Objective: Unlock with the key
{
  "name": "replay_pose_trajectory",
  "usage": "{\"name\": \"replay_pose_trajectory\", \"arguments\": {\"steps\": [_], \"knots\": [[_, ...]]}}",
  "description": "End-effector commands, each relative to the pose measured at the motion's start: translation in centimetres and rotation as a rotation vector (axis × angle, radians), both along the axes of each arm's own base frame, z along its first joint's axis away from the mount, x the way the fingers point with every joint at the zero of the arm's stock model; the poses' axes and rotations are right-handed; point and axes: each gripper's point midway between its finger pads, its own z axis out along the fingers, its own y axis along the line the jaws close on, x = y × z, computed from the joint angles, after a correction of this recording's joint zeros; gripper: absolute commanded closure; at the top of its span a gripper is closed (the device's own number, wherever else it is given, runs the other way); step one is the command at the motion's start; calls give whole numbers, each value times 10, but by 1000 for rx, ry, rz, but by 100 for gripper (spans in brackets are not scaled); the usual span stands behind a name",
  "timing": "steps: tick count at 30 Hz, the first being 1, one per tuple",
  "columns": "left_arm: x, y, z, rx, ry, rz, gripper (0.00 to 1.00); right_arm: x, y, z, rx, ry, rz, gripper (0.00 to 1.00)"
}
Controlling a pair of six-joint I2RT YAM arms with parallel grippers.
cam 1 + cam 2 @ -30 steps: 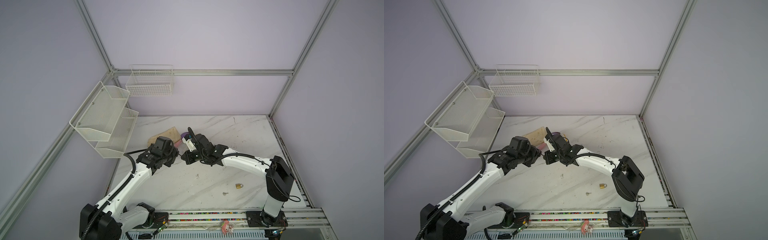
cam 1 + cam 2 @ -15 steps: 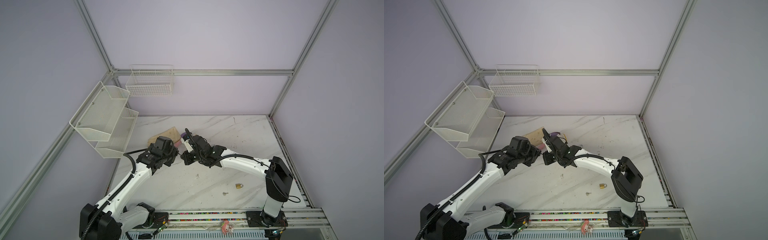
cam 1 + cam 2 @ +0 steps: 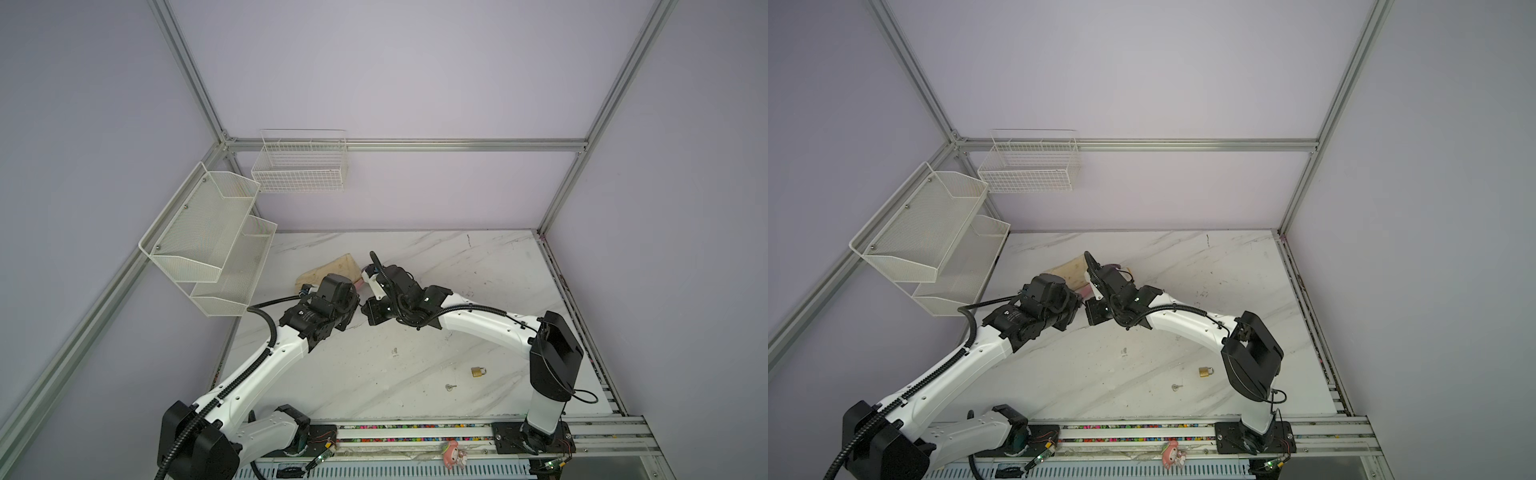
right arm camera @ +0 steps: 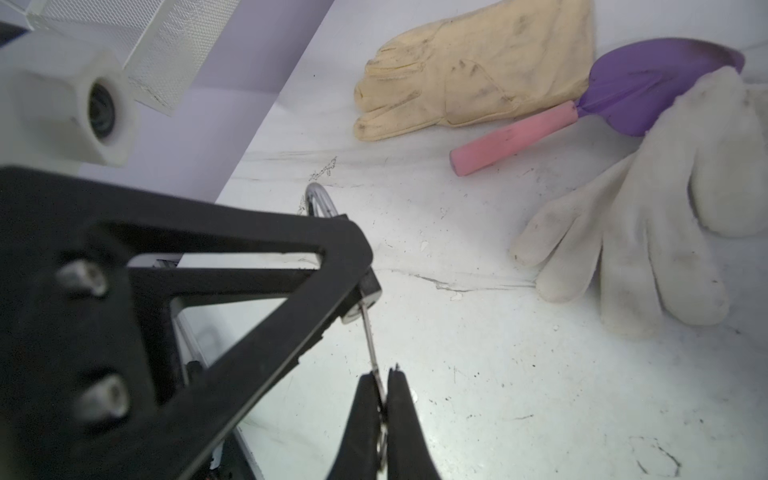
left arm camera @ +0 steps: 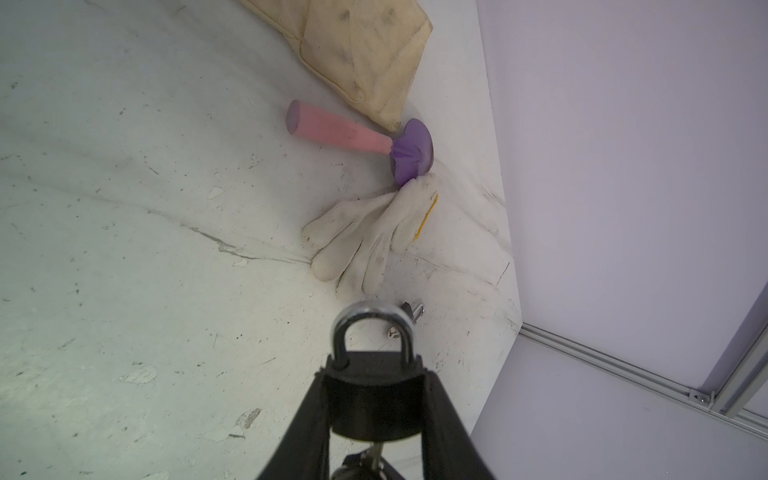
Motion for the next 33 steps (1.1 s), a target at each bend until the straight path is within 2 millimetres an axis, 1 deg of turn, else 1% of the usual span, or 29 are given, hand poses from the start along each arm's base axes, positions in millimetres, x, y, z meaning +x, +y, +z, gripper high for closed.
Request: {"name": "replay_pose_trajectory", "arguments": {"steps": [1,5,8,10,12,17,20,24,30,33], "knots": [[-35,-36,-8,-42,102,-209,100,16,31,104,332,-114,-14,100],[-44,-21,-24,50,158,-203,100,34,16,102,253,-129,-146,100],[-44,-14,-29,70,159,-192,100,39,8,97,216,-138,-186,100],[-43,-8,-30,98,161,-189,100,41,3,98,193,-145,-206,100],[-44,-4,-32,116,173,-186,100,41,-1,99,179,-144,-220,100],[-44,7,-40,158,201,-182,100,37,-4,100,178,-137,-211,100],[-45,12,-45,154,209,-166,100,37,-5,96,167,-129,-202,100],[-43,18,-47,162,209,-153,100,37,-10,92,162,-121,-201,100],[-44,23,-56,186,238,-155,100,40,-12,96,175,-111,-186,100],[-46,26,-58,193,240,-150,100,41,-13,92,165,-108,-187,100]]}}
